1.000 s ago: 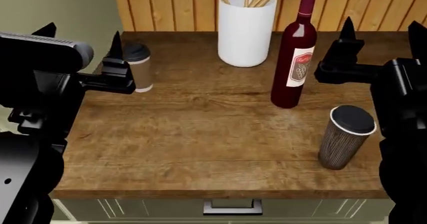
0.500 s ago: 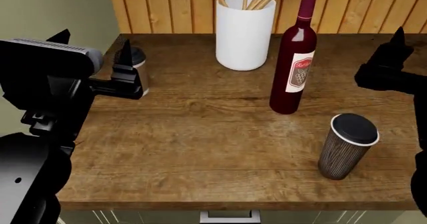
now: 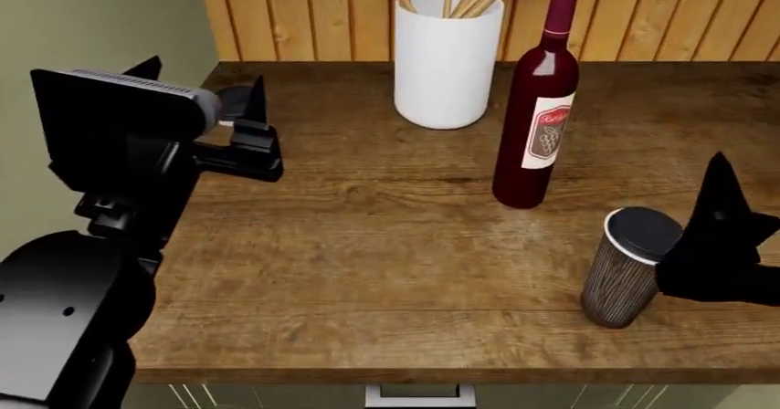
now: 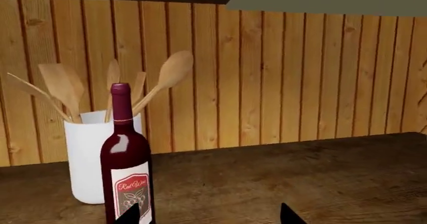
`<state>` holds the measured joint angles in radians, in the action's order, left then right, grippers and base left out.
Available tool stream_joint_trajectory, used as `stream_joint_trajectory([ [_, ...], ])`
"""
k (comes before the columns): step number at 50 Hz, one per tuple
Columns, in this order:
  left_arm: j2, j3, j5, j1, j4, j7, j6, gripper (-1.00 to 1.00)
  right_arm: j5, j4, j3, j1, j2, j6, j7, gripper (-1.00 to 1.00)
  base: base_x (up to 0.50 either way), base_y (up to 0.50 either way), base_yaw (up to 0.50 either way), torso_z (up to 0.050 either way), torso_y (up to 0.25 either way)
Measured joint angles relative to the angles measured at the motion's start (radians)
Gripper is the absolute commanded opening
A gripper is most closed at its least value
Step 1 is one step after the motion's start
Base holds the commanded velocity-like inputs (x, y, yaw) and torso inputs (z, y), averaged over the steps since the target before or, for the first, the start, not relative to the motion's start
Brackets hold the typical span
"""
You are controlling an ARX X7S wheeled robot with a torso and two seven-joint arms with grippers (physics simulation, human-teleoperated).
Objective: Move the drinks to the dining counter.
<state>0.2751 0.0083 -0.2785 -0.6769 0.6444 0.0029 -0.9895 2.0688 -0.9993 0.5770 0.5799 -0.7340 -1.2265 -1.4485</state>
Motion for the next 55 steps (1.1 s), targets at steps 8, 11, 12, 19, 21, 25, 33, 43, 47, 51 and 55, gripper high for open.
stream_joint_trajectory([
  [8,0.000,0.005,-0.002,0.002,-0.008,-0.001,0.010,1.00,0.058,0.006,-0.053,-0.017,-0.008,0.010,-0.015,1.00,0.00,0.00,0.00,0.000,0.000],
  [11,0.001,0.005,-0.002,0.005,-0.011,-0.002,0.014,1.00,0.070,0.009,-0.071,-0.019,-0.011,0.014,-0.019,1.00,0.00,0.00,0.00,0.000,0.000],
  [12,0.001,0.005,-0.002,0.006,-0.011,-0.002,0.015,1.00,0.073,0.010,-0.077,-0.020,-0.012,0.015,-0.020,1.00,0.00,0.00,0.00,0.000,0.000],
  [19,0.003,0.002,-0.006,0.011,-0.012,-0.005,0.019,1.00,0.081,0.014,-0.106,-0.029,-0.014,0.018,-0.020,1.00,0.00,0.00,0.00,0.000,0.000],
  [21,0.003,0.002,-0.007,0.011,-0.012,-0.006,0.019,1.00,0.081,0.015,-0.111,-0.034,-0.013,0.017,-0.018,1.00,0.00,0.00,0.00,0.000,0.000],
  [25,0.004,0.002,-0.008,0.012,-0.013,-0.007,0.021,1.00,0.083,0.016,-0.124,-0.045,-0.013,0.014,-0.014,1.00,0.00,0.00,0.00,0.000,0.000],
  [33,0.004,0.006,-0.009,0.010,-0.021,-0.009,0.027,1.00,0.082,0.017,-0.148,-0.067,-0.013,0.007,-0.006,1.00,0.00,0.00,0.00,0.000,0.000],
  [43,0.004,0.008,-0.012,0.011,-0.027,-0.012,0.034,1.00,0.064,0.024,-0.171,-0.108,-0.007,-0.017,0.009,1.00,0.00,0.00,0.00,0.000,0.000],
  [47,0.004,0.008,-0.014,0.012,-0.027,-0.014,0.035,1.00,0.055,0.026,-0.176,-0.126,-0.003,-0.028,0.017,1.00,0.00,0.00,0.00,0.000,0.000],
  [51,0.005,0.009,-0.016,0.011,-0.027,-0.016,0.036,1.00,0.045,0.027,-0.169,-0.148,-0.001,-0.039,0.025,1.00,0.00,0.00,0.00,0.000,0.000],
  [55,0.005,0.010,-0.017,0.011,-0.029,-0.017,0.037,1.00,0.028,0.030,-0.152,-0.175,0.008,-0.057,0.038,1.00,0.00,0.00,0.00,0.000,0.000],
])
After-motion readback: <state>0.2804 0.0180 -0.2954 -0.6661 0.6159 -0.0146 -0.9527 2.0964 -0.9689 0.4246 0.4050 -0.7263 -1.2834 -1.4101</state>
